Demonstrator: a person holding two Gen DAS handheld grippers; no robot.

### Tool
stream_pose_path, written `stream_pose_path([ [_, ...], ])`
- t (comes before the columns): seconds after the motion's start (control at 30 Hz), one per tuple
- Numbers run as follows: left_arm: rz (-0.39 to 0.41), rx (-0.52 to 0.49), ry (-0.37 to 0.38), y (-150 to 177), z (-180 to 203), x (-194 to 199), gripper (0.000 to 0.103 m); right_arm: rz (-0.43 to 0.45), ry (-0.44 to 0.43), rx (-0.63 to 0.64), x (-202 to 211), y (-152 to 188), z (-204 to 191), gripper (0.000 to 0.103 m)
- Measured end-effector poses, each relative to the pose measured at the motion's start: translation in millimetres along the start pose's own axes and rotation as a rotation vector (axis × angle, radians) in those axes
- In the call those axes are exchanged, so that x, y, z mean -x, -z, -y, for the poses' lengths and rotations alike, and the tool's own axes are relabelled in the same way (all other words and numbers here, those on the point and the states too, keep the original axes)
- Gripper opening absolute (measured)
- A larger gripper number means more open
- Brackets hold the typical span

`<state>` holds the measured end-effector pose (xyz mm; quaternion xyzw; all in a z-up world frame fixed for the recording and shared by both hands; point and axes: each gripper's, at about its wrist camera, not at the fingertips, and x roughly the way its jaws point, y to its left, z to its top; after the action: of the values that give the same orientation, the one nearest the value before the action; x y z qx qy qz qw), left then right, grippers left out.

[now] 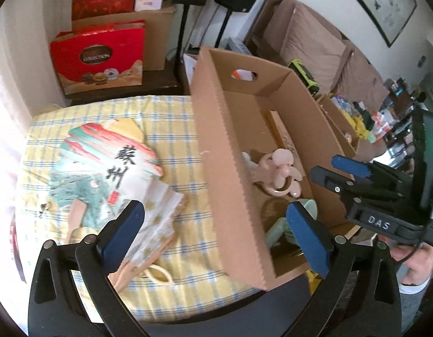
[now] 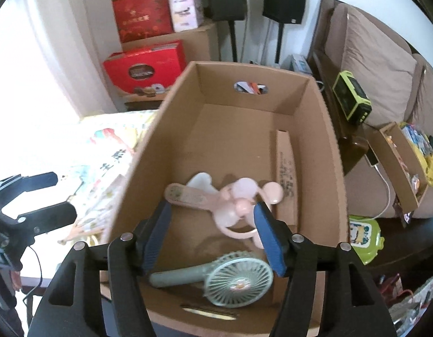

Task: Organize objects
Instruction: 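Withdraw the right tool from the box toward the daisy-print folding fan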

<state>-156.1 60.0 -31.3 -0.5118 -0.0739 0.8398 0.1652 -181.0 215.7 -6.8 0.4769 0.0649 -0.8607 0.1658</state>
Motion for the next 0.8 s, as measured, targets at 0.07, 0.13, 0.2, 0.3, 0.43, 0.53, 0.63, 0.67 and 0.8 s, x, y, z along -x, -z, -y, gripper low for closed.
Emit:
stream_pose_path([
  [0.07,0.003,0.003,-0.012,2.6,-4.8,4.1,0.102,0.001,-0.009,-0.001,0.7,1.6,-6.5,0.067],
  [0.13,0.003,0.002,-0.021,4.9,-9.2,7.8,0.103,0.004,-0.021,-0.005,1.9,2.9,-11.9,0.072],
  [0.2,0.005,0.0,-0.037,7.1,-13.3,11.2,0.103,0.007,-0.039,-0.009,3.0,3.5,-16.9,0.078],
  [0.3,0.008,0.005,-0.051,11.0,-21.8,16.0,0.103,-0.007,-0.096,-0.016,2.2,4.1,-26.9,0.085],
  [0.43,0.011,0.021,-0.064,16.4,-35.6,22.1,0.103,-0.006,-0.12,0.006,1.6,2.4,-44.2,0.089],
  [0.53,0.014,0.034,-0.079,20.8,-51.0,29.9,0.103,-0.002,-0.139,0.022,3.3,1.3,-56.9,0.089],
  [0.63,0.022,0.046,-0.088,27.3,-70.6,39.8,0.103,0.002,-0.158,0.043,5.2,1.6,-70.8,0.089],
  [0.67,0.023,0.055,-0.093,30.6,-78.8,42.8,0.103,0.003,-0.166,0.049,5.8,1.7,-74.9,0.089],
  [0.8,0.023,0.125,-0.131,45.5,-121.5,50.9,0.103,0.002,-0.193,0.07,4.0,2.3,-92.5,0.089],
])
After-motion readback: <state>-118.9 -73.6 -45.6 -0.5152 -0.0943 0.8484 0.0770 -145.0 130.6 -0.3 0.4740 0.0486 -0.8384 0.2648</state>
